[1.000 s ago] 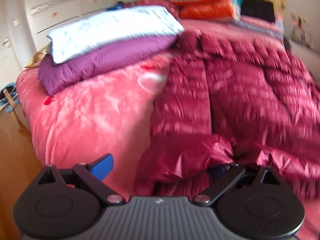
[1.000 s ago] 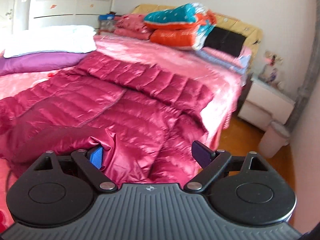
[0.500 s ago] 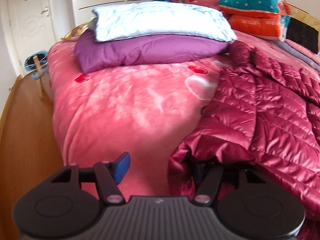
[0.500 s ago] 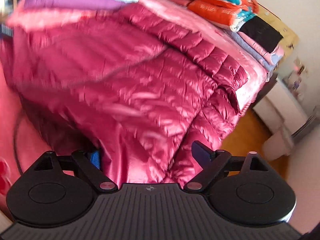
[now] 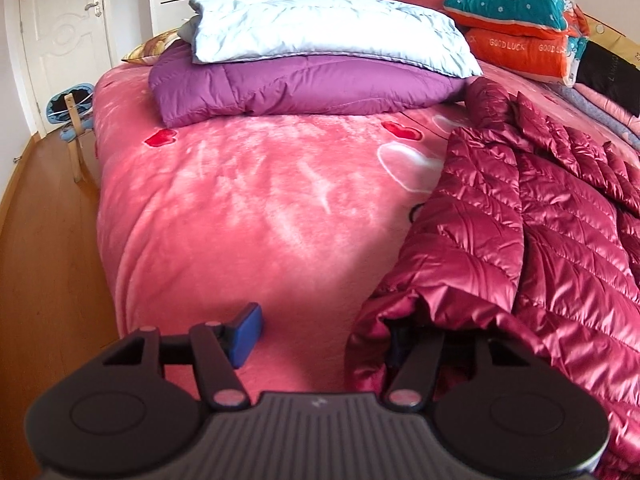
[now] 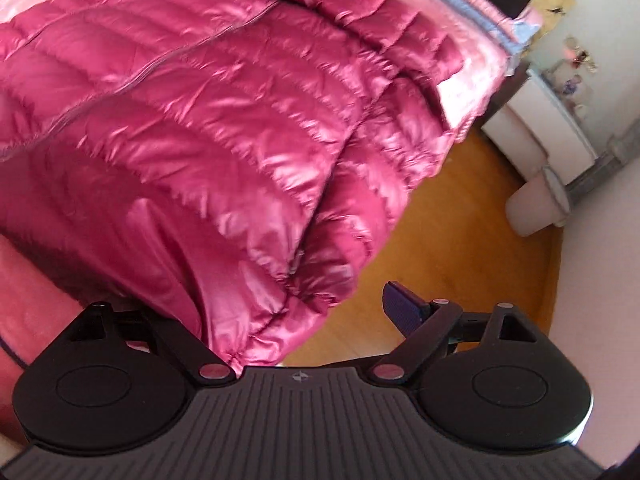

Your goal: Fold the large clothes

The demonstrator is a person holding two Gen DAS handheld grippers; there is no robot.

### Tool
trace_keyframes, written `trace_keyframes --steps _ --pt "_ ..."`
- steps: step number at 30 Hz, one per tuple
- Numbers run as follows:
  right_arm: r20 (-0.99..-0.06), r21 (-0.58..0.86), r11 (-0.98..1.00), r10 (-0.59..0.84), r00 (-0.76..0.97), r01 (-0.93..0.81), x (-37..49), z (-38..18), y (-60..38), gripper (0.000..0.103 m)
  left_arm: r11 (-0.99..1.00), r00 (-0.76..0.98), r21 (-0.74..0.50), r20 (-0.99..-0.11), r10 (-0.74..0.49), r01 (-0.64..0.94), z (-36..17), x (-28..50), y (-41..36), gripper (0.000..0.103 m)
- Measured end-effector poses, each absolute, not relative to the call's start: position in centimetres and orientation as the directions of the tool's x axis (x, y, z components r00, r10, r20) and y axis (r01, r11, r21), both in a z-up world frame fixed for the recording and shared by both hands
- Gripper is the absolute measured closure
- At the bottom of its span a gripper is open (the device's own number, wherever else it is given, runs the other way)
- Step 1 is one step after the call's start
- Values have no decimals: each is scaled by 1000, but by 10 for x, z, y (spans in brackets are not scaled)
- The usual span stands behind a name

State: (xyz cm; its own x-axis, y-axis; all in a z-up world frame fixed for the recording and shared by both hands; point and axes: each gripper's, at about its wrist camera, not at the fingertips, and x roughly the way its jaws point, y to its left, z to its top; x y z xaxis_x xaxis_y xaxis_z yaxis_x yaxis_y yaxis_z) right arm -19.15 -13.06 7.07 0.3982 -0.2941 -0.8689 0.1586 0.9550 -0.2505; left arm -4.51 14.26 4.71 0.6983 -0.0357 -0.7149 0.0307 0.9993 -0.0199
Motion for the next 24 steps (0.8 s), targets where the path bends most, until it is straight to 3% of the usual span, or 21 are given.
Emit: trace_keyframes --steps 3,5,8,13,15,17,18,19,24 --pt "-887 -189 968 -240 394 163 -192 71 -133 28 998 700 -42 -712 -59 42 48 -44 142 50" --pt "-883 -163 970 -224 412 179 -192 75 -135 35 994 697 -86 -709 -106 64 50 -45 144 76" --pt "-862 -148 972 -217 458 183 -195 84 -140 53 982 686 -173 -706 -177 76 52 -46 147 97" --pt "-732 -266 947 -319 602 178 -209 108 -132 61 965 714 -257 -667 -213 48 63 -51 153 99" --pt "-691 -324 928 -367 623 187 -211 112 -128 58 951 722 -309 -652 -229 23 68 -52 159 99" --pt "-692 -342 920 -386 611 193 -210 110 -129 30 943 732 -333 -644 -223 -6 72 -53 165 99" --pt "-696 -343 918 -391 602 199 -209 108 -130 22 941 735 -338 -642 -218 -16 73 -52 168 99" --pt "-708 -344 918 -393 587 200 -208 106 -131 6 939 736 -342 -642 -213 -27 73 -52 170 99" --pt "-770 -375 919 -382 511 122 -202 90 -132 0 938 729 -343 -656 -195 -58 67 -48 174 99"
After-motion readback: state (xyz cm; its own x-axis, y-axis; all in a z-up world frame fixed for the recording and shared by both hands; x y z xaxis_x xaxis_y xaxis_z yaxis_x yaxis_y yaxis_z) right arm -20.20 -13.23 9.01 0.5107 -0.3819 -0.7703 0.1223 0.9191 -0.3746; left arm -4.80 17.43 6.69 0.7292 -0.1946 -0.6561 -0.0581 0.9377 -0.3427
